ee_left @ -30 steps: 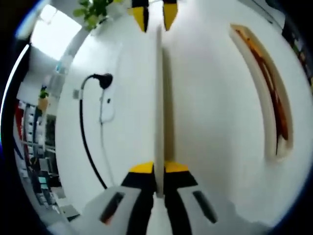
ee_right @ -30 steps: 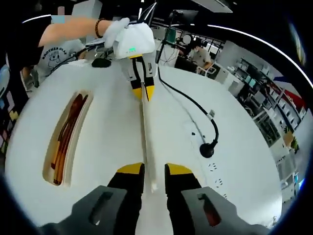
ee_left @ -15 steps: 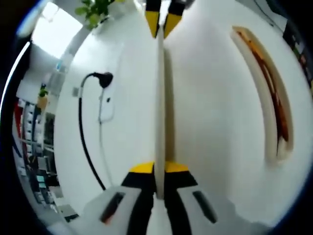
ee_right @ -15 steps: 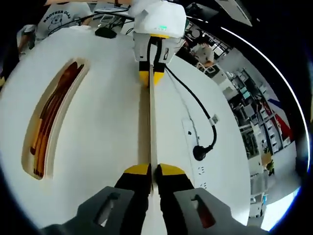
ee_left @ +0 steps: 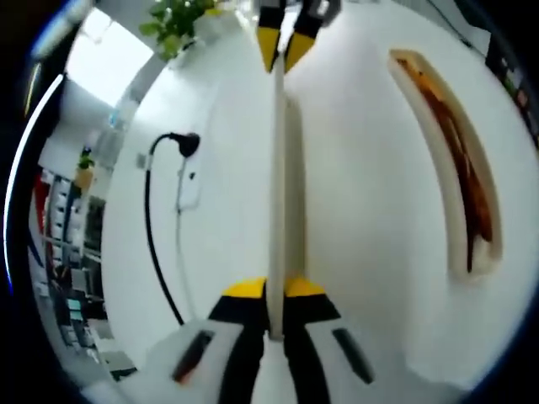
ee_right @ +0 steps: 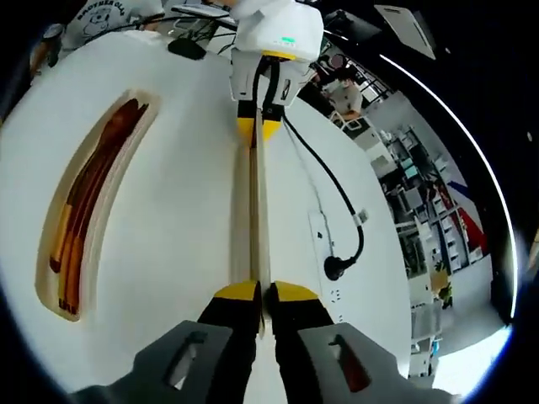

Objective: Arrange the utensils inside the cutlery case until each visible utensil rests in its matching compartment.

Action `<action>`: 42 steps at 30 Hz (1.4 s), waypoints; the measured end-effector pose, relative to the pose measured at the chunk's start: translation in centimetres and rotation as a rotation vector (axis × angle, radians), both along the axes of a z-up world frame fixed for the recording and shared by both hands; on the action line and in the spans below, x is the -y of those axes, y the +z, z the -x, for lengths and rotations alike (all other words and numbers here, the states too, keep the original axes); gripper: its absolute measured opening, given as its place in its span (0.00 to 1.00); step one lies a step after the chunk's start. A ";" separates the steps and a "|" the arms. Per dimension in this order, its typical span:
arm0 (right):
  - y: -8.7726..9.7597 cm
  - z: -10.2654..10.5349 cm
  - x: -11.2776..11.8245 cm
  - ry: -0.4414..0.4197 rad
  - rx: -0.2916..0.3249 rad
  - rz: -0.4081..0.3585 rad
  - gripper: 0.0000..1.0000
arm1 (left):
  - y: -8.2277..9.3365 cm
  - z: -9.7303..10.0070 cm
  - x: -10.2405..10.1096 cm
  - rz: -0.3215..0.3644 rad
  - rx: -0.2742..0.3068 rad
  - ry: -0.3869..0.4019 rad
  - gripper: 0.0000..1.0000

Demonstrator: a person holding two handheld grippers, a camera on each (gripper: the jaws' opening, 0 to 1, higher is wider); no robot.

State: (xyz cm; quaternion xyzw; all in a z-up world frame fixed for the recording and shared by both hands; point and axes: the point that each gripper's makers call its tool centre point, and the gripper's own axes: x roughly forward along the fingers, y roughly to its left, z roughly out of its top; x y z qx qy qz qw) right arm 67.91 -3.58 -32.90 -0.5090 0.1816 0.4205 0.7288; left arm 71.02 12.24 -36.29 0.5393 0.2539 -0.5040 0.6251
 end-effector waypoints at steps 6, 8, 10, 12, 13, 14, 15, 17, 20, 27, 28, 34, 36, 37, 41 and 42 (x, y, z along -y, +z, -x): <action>1.4 0.8 -0.1 0.017 0.057 0.012 0.03 | 1.9 0.2 0.1 0.086 0.005 0.050 0.05; 2.1 1.4 0.3 0.012 0.073 0.005 0.03 | 2.5 0.5 0.3 0.120 0.005 0.061 0.06; 2.5 1.9 0.6 0.004 0.080 -0.002 0.03 | 3.3 1.0 0.5 0.164 0.008 0.069 0.06; 2.7 2.7 0.8 0.000 0.091 -0.003 0.03 | 4.1 1.5 0.6 0.202 0.015 0.087 0.06; 2.9 3.1 0.8 -0.001 0.098 -0.007 0.03 | 4.5 1.7 0.7 0.220 0.023 0.096 0.07; 3.0 3.3 0.8 -0.003 0.102 -0.010 0.03 | 4.8 2.1 0.6 0.237 0.026 0.108 0.07; 3.2 3.7 0.7 -0.001 0.112 -0.014 0.03 | 5.0 2.6 0.5 0.239 0.024 0.107 0.07; 3.4 4.8 0.6 0.001 0.122 -0.015 0.03 | 5.2 3.6 0.5 0.250 0.032 0.102 0.07; 3.6 6.0 0.6 -0.006 0.137 -0.009 0.03 | 5.7 4.5 0.2 0.271 0.058 0.113 0.08; 4.4 9.0 0.0 0.018 0.207 -0.016 0.03 | 5.7 7.2 -0.4 0.321 0.054 0.115 0.08; 4.4 9.2 0.0 0.021 0.216 -0.006 0.03 | 5.8 7.5 -0.4 0.327 0.059 0.115 0.08; 4.9 11.4 -0.7 0.040 0.259 -0.019 0.02 | 6.0 9.2 -0.5 0.355 0.099 0.126 0.16; 5.3 11.9 -1.0 0.051 0.272 -0.039 0.02 | 5.7 9.6 -0.6 0.358 0.105 0.132 0.17; 5.3 12.1 -1.0 0.052 0.273 -0.037 0.02 | 6.3 9.2 -0.7 0.370 0.163 0.123 0.09; 5.5 13.3 -1.2 0.062 0.285 -0.047 0.02 | 6.5 10.2 -0.9 0.397 0.144 0.141 0.09; 5.5 13.6 -1.3 0.061 0.287 -0.057 0.03 | 6.6 10.5 -0.9 0.396 0.164 0.134 0.08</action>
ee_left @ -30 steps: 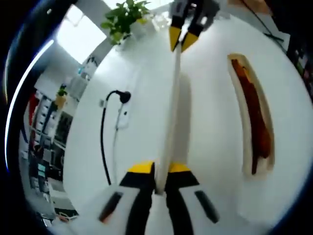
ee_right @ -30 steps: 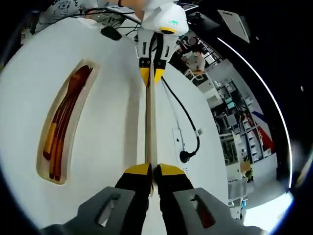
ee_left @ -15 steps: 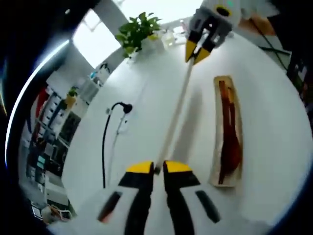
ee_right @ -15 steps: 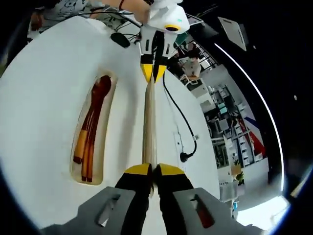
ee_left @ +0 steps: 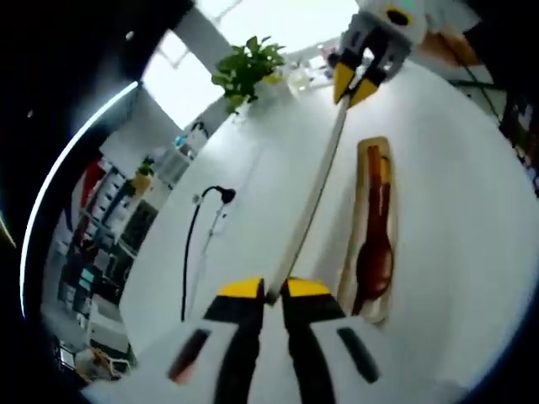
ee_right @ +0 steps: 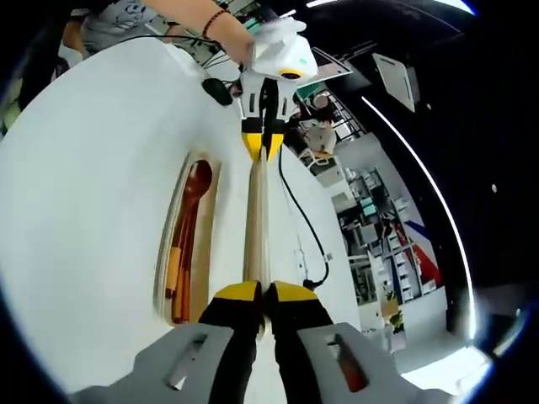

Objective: Arrange the utensils inside the cutlery case until each visible utensil rests in its matching compartment.

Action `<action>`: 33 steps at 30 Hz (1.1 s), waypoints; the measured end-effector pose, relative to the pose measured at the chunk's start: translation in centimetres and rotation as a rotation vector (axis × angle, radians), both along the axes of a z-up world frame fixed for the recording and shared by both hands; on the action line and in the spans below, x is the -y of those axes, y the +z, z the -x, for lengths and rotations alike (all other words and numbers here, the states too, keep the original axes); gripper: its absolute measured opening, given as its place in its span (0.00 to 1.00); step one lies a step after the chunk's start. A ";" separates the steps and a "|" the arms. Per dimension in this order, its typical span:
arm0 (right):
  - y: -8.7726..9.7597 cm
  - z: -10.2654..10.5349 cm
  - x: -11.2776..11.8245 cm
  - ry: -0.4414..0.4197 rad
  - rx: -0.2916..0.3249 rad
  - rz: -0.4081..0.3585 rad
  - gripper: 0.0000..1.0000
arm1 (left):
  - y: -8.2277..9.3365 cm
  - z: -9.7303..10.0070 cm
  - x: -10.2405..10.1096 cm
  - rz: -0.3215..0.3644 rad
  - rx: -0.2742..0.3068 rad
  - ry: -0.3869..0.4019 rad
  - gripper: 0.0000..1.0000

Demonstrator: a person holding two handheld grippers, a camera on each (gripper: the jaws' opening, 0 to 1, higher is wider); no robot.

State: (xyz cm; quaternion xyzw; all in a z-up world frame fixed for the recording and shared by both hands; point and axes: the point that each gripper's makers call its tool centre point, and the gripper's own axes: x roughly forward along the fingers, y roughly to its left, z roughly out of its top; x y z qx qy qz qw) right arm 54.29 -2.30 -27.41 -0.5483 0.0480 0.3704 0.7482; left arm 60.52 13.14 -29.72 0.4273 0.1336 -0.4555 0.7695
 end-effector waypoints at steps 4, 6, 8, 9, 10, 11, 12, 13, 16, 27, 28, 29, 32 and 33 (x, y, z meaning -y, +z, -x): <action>-0.2 1.0 0.0 0.004 0.007 -0.007 0.03 | 0.0 1.5 -0.2 -0.020 0.042 0.005 0.08; -0.4 1.4 -0.1 0.007 0.009 -0.012 0.03 | -0.1 2.0 -0.3 -0.018 0.055 0.016 0.08; -0.8 1.7 -0.2 0.014 0.027 -0.001 0.03 | -0.2 2.4 -0.4 -0.012 0.068 0.030 0.08; -0.9 1.7 -0.2 0.015 0.035 0.013 0.03 | -0.3 2.6 -0.4 -0.010 0.069 0.034 0.08; -0.9 1.7 -0.1 0.016 0.041 0.021 0.03 | -0.5 2.6 -0.4 -0.006 0.068 0.041 0.08; -1.0 1.7 -0.1 0.014 0.039 0.022 0.03 | -0.7 2.8 -0.4 -0.004 0.071 0.048 0.08; -1.1 1.7 -0.1 0.013 0.036 0.021 0.03 | -0.9 2.9 -0.4 -0.005 0.074 0.054 0.08; -1.3 1.8 -0.1 0.014 0.036 0.021 0.03 | -1.0 2.9 -0.4 -0.006 0.081 0.058 0.08; -1.6 1.6 0.0 0.007 0.076 0.049 0.03 | -1.5 3.1 -0.4 -0.010 0.113 0.062 0.08; -3.0 2.0 -0.4 0.013 0.089 0.066 0.03 | -2.5 3.6 -1.1 0.000 0.161 0.084 0.08; -3.2 2.0 -0.4 0.015 0.091 0.066 0.03 | -2.6 3.6 -1.2 0.002 0.162 0.087 0.08; -3.3 1.9 -0.5 0.016 0.092 0.067 0.03 | -2.7 3.6 -1.2 0.002 0.163 0.090 0.08; -3.5 1.8 -0.5 0.017 0.112 0.079 0.03 | -2.9 3.5 -1.3 0.004 0.174 0.097 0.08; -3.6 1.8 -0.4 0.015 0.116 0.085 0.03 | -2.9 3.5 -1.3 0.006 0.180 0.095 0.08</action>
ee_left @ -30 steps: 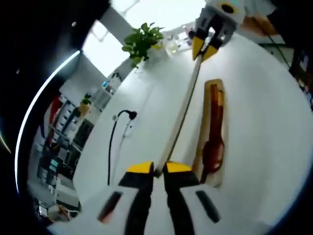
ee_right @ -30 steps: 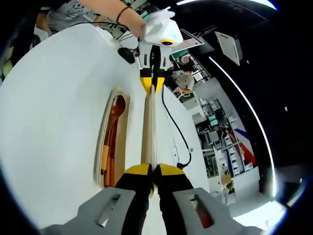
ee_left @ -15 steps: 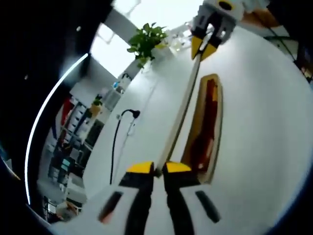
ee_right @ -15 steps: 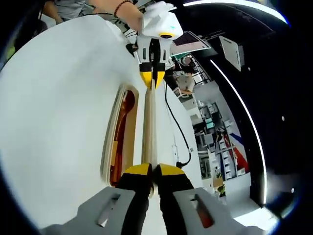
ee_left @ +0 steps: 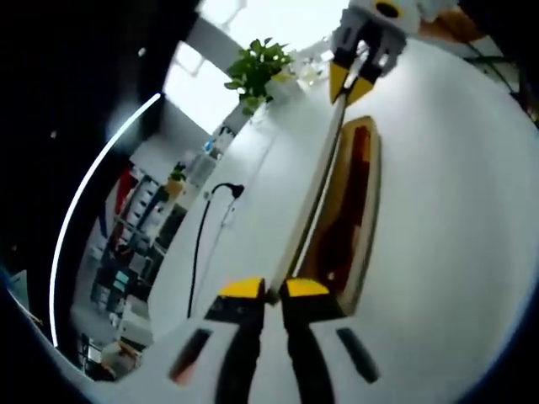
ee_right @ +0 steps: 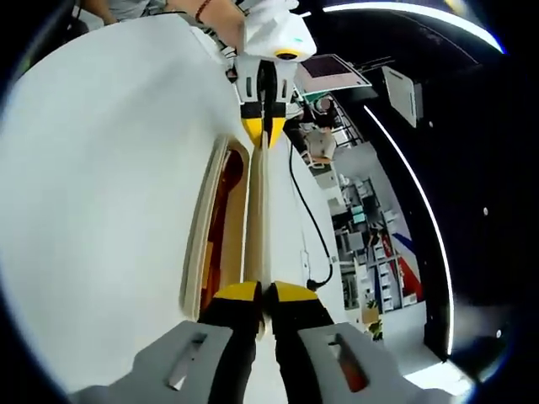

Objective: Arrange the utensils inside the cutlery case until each visible utensil rests in its matching compartment.

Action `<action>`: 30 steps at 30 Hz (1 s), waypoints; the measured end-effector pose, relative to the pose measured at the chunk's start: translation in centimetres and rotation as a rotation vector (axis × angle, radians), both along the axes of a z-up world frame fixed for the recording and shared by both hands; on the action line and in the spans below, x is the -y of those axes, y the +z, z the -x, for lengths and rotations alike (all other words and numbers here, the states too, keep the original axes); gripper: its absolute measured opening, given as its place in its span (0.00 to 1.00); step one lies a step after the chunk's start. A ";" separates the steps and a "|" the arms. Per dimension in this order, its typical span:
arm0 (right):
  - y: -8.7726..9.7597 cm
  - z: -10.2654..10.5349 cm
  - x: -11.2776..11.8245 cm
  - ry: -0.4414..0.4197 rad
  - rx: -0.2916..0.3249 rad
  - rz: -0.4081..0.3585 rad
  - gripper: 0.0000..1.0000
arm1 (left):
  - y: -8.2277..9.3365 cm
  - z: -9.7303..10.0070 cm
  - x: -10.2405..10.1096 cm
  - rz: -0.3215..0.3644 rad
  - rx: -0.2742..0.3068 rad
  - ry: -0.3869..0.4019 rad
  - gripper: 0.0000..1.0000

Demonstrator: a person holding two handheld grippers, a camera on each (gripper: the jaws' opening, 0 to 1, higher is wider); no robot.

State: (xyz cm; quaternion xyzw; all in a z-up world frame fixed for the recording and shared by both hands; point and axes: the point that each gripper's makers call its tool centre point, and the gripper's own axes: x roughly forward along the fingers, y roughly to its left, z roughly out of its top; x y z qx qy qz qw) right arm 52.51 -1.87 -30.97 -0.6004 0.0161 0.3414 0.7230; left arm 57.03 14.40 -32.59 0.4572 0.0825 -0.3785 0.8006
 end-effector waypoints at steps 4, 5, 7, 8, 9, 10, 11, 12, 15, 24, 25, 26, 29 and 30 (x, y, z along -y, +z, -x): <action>0.2 -0.1 0.3 -0.006 0.010 0.006 0.03 | 0.0 0.0 0.3 0.019 -0.005 0.001 0.08; 0.0 -0.1 0.4 -0.008 0.005 0.004 0.03 | 0.0 0.0 0.3 0.020 -0.007 0.002 0.08; -0.4 -0.1 0.4 -0.009 -0.007 0.002 0.03 | -0.2 0.0 0.3 0.023 -0.015 0.004 0.08; -0.5 -0.1 0.5 -0.011 -0.005 0.001 0.03 | -0.3 0.1 0.3 0.027 -0.014 0.004 0.08; -0.5 0.0 0.5 -0.012 0.002 0.002 0.03 | -0.2 0.2 0.3 0.032 -0.008 0.003 0.08; -0.5 0.0 0.6 -0.012 0.005 0.001 0.03 | -0.1 0.3 0.3 0.036 -0.005 0.003 0.08; -0.4 0.0 0.6 -0.013 0.007 -0.005 0.03 | 0.0 0.3 0.3 0.041 0.000 0.005 0.08; -0.4 0.1 0.6 -0.014 0.009 -0.012 0.03 | 0.1 0.3 0.3 0.043 0.002 0.005 0.08; -0.6 0.3 0.7 -0.016 0.029 -0.011 0.03 | 0.5 0.5 0.4 0.053 0.017 0.008 0.08; -1.1 0.7 1.0 -0.021 0.061 0.018 0.04 | 0.3 1.3 0.5 0.050 0.020 0.000 0.09; -1.1 0.6 1.0 -0.018 0.066 0.018 0.04 | 0.2 1.3 0.5 0.050 0.017 0.002 0.09; -1.2 0.5 1.0 -0.017 0.069 0.021 0.04 | 0.2 1.3 0.5 0.050 0.017 0.003 0.09; -1.2 0.5 0.9 -0.018 0.072 0.024 0.04 | 0.0 1.4 0.4 0.056 0.016 0.008 0.09; -1.2 0.5 0.9 -0.018 0.071 0.024 0.04 | 0.0 1.4 0.4 0.056 0.015 0.010 0.09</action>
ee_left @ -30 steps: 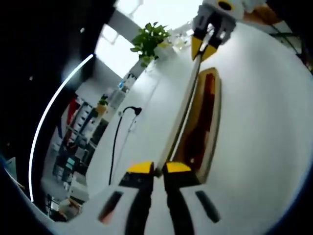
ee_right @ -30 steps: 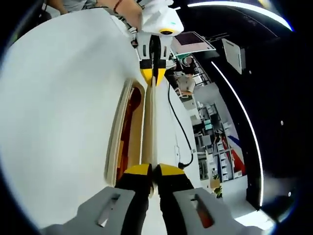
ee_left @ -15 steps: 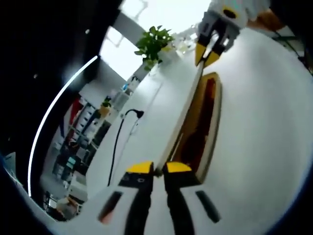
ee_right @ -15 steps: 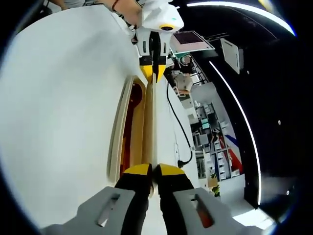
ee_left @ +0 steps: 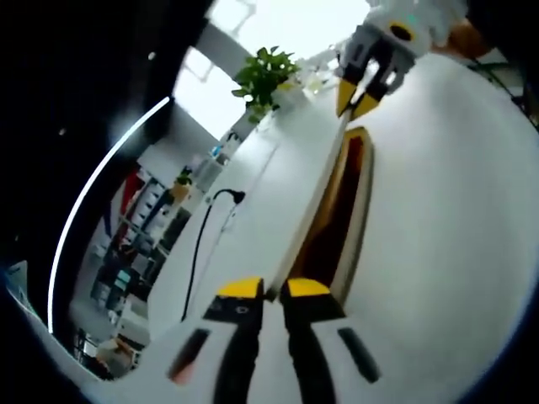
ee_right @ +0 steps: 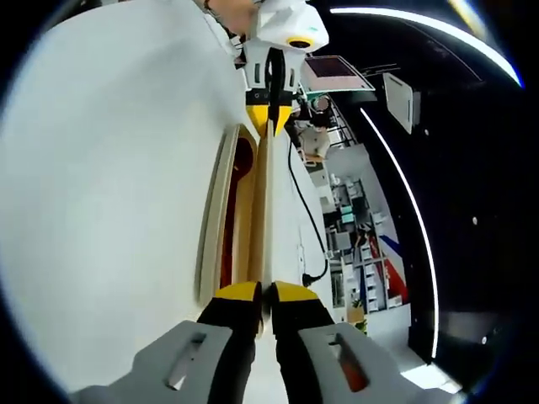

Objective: Arrange the utensils inside the cutlery case until each visible utensil rests in its matching compartment.

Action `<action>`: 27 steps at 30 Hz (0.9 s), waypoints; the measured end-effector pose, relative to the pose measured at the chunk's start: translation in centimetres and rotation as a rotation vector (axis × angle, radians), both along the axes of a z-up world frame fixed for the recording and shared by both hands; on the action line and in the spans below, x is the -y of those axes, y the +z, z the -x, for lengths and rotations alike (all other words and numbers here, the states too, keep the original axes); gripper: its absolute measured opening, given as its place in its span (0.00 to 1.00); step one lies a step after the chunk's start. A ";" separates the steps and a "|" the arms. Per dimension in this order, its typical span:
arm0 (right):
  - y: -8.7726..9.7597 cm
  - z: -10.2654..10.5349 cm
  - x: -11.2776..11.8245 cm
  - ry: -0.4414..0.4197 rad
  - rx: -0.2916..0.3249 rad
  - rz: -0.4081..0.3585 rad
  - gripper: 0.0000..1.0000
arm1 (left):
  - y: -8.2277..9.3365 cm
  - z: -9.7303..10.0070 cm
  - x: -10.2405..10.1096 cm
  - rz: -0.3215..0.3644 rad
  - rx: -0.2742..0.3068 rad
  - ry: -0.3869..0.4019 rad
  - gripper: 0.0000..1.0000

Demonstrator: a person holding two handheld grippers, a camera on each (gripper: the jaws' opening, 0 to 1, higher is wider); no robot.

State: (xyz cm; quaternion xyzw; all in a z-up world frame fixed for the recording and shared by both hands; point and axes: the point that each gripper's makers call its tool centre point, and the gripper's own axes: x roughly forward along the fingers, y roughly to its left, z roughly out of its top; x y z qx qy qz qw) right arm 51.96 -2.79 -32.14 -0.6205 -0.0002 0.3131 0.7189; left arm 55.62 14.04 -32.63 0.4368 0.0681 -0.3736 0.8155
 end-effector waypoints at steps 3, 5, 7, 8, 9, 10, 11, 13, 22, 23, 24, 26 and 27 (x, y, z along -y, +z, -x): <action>-0.3 0.2 0.0 0.005 -0.002 0.005 0.04 | -0.2 0.4 -0.1 0.000 -0.001 -0.001 0.10; -0.4 0.3 0.0 0.010 -0.001 0.011 0.04 | -0.4 0.6 -0.2 0.005 -0.009 -0.004 0.10; -0.7 0.3 0.0 0.011 -0.001 0.014 0.04 | -0.5 0.8 -0.3 0.019 -0.025 -0.004 0.11; -0.8 0.3 0.0 0.011 -0.003 0.016 0.04 | -0.6 0.9 -0.4 0.027 -0.035 -0.005 0.11; -0.8 0.2 0.1 0.012 -0.004 0.017 0.04 | -0.7 1.0 -0.5 0.035 -0.055 -0.006 0.12; -0.9 0.3 0.1 0.011 -0.006 0.019 0.04 | -0.8 1.2 -0.5 0.042 -0.079 -0.009 0.12; -1.0 0.3 0.1 0.013 -0.008 0.020 0.04 | -0.9 1.3 -0.6 0.051 -0.102 -0.012 0.14; -0.9 0.3 0.2 0.012 -0.007 0.020 0.05 | -1.2 2.0 -0.9 0.065 -0.183 -0.030 0.19; -1.0 0.4 0.6 0.033 0.008 0.033 0.05 | -1.8 2.4 -1.4 -0.051 -0.398 -0.120 0.53; -1.1 0.4 0.6 0.040 0.012 0.033 0.05 | -1.9 2.3 -1.2 -0.072 -0.410 -0.145 0.55; -1.0 0.4 0.5 0.044 0.024 0.034 0.05 | -2.1 2.3 -0.9 -0.095 -0.447 -0.170 0.57; -1.0 0.5 0.5 0.048 0.030 0.036 0.05 | -2.3 2.1 -0.3 -0.114 -0.492 -0.194 0.62; -0.9 0.5 0.4 0.055 0.037 0.036 0.05 | -2.3 1.6 -0.1 -0.119 -0.496 -0.200 0.62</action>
